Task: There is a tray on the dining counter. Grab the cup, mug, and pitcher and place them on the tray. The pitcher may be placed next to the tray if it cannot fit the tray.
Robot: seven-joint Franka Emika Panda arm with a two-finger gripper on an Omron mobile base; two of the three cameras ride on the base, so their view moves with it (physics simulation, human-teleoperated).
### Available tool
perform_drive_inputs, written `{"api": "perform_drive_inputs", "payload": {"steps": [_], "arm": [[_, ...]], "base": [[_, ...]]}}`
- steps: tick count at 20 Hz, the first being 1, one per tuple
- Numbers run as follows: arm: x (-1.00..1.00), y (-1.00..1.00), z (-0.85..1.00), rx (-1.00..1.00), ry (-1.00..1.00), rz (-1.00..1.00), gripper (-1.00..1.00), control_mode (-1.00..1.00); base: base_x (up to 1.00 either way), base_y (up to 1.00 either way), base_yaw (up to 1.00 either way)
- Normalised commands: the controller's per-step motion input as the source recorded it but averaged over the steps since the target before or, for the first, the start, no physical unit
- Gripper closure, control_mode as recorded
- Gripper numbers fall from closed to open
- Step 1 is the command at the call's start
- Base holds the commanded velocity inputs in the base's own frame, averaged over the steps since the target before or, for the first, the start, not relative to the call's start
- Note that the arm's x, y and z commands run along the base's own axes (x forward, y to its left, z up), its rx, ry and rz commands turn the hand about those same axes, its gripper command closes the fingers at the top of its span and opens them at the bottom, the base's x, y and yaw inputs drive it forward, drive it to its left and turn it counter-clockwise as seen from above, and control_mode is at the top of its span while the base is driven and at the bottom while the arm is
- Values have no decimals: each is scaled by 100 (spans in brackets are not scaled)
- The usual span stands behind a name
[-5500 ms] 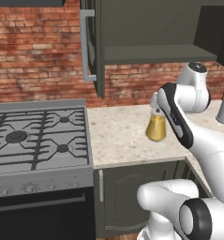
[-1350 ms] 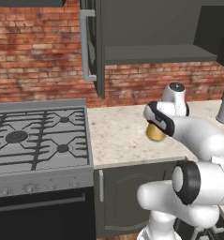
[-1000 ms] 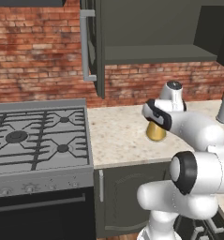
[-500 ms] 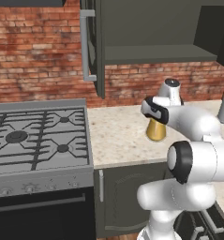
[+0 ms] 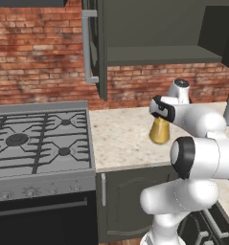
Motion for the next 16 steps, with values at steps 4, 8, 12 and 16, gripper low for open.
{"api": "perform_drive_inputs", "payload": {"steps": [4, 8, 12, 16], "arm": [[0, 0, -2, 0, 0, 0, -100, -100], [0, 0, -2, 0, 1, 0, -100, -100], [0, 0, -5, 0, 1, 0, -100, -100], [0, 0, -7, 0, 0, 0, -100, -100]], "base": [[0, 0, 0], [0, 0, 0], [0, 0, 0], [0, 0, 0]]}}
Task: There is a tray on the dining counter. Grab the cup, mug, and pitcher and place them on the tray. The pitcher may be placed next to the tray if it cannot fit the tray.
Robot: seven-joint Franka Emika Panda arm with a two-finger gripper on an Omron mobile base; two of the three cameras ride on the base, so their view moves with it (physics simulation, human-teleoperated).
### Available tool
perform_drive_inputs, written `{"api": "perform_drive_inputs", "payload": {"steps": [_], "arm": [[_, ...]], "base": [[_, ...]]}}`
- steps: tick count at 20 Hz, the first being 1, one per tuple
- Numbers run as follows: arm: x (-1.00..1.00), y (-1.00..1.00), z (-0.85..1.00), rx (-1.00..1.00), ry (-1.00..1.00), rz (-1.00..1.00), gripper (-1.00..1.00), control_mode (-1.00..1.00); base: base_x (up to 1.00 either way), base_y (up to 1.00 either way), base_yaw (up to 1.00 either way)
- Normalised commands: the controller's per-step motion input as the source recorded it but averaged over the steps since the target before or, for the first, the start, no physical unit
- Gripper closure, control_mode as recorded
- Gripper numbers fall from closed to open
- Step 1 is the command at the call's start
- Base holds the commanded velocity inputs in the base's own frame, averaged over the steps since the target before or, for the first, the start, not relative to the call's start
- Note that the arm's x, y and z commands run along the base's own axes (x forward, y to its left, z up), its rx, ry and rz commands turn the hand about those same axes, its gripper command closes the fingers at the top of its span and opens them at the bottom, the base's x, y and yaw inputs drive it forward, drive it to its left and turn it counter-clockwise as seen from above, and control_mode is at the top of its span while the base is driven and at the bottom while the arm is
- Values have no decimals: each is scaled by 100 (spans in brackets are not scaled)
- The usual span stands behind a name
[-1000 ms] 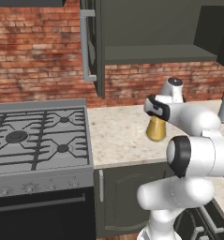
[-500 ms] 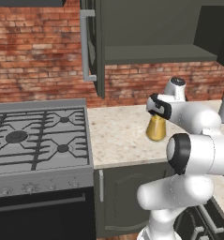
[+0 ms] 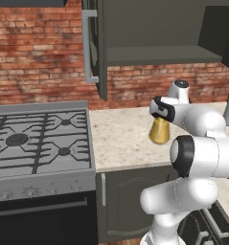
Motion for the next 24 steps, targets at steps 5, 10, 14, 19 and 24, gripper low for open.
{"api": "perform_drive_inputs", "payload": {"steps": [5, 10, 14, 19, 24], "arm": [[1, 0, -9, 0, 0, 0, -100, -100], [9, 0, -5, 0, 0, 0, -100, -100], [5, 0, -8, 0, 0, 0, -100, -100], [2, 0, -7, 0, 0, 0, -100, -100], [0, 1, 0, 0, 0, 0, -100, -100]], "base": [[0, 0, 0], [0, 0, 0], [0, 0, 0], [0, 0, 0], [0, 0, 0]]}}
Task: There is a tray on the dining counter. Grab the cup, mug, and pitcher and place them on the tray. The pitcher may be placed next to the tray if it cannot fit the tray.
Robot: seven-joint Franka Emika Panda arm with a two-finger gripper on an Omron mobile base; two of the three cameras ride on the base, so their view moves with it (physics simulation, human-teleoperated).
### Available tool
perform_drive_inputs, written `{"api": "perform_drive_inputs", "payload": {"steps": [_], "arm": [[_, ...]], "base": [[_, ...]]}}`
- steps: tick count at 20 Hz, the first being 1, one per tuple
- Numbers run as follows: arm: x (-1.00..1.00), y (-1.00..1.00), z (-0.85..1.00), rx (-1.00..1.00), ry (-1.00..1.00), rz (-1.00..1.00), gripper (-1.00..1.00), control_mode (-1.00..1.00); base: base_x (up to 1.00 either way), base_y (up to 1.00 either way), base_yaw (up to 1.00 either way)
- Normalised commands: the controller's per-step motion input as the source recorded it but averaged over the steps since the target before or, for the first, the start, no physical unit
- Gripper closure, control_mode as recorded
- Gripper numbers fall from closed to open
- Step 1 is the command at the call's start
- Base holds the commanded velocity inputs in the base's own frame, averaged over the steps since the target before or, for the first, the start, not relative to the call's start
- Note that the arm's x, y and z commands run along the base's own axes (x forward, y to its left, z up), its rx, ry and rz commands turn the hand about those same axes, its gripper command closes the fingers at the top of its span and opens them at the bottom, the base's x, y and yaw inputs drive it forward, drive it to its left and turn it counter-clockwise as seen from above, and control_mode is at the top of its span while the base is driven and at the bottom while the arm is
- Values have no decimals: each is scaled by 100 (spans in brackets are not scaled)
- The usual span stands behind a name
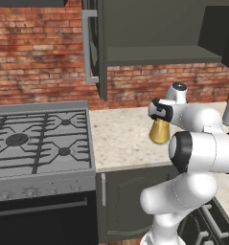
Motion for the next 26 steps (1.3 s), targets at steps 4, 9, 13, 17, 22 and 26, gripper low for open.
{"api": "perform_drive_inputs", "payload": {"steps": [4, 9, 13, 17, 22, 26], "arm": [[0, 1, 0, 0, 1, 0, -100, -100], [0, 3, 0, 0, 2, 0, -100, -100], [0, 4, 0, 0, 2, 0, -100, -100], [0, 3, 0, 0, 1, 0, -100, -100], [0, 1, -3, 0, 0, 0, -100, -100], [0, 3, -9, 0, 0, 0, -100, -100]], "base": [[0, 0, 0], [0, 0, 0], [0, 0, 0], [0, 0, 0], [0, 0, 0], [0, 0, 0]]}}
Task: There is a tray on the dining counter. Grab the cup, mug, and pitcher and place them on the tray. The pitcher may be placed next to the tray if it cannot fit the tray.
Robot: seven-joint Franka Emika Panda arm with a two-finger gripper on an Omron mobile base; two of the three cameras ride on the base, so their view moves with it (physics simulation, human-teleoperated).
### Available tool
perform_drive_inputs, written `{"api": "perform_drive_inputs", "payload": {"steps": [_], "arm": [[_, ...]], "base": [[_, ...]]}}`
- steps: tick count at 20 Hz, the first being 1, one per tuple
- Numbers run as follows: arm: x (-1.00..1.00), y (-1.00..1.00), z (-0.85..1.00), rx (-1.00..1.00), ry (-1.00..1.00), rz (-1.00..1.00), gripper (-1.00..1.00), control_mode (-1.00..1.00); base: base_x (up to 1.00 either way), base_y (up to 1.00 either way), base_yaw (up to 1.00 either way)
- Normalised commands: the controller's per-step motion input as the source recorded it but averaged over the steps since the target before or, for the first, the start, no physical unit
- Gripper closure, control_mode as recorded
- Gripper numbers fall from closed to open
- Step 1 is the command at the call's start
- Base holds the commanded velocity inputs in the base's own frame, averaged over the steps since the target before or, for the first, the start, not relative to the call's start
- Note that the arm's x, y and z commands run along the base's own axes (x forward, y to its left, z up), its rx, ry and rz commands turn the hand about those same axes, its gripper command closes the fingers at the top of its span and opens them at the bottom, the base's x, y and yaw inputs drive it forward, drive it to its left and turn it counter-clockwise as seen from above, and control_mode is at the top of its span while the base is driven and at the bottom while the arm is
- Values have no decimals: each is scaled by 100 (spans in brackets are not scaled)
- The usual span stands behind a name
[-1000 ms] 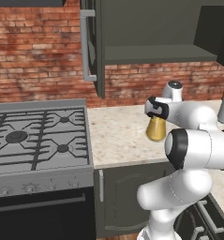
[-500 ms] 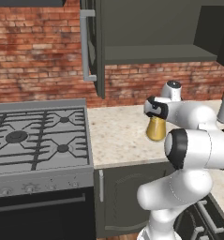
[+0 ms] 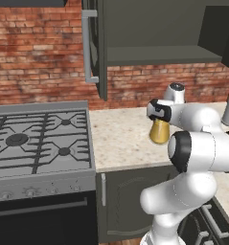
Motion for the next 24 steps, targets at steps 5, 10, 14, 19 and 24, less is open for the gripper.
{"api": "perform_drive_inputs", "payload": {"steps": [5, 10, 14, 19, 24], "arm": [[0, 2, -9, 0, 1, 0, -100, -100], [0, 0, -10, 0, 1, 0, -100, -100], [0, 3, -11, 0, 1, 0, -100, -100], [0, 1, -8, 0, 1, 0, -100, -100], [0, 0, -9, 0, 0, 0, -100, -100]], "base": [[0, 0, 0], [0, 0, 0], [0, 0, 0], [0, 0, 0], [0, 0, 0]]}}
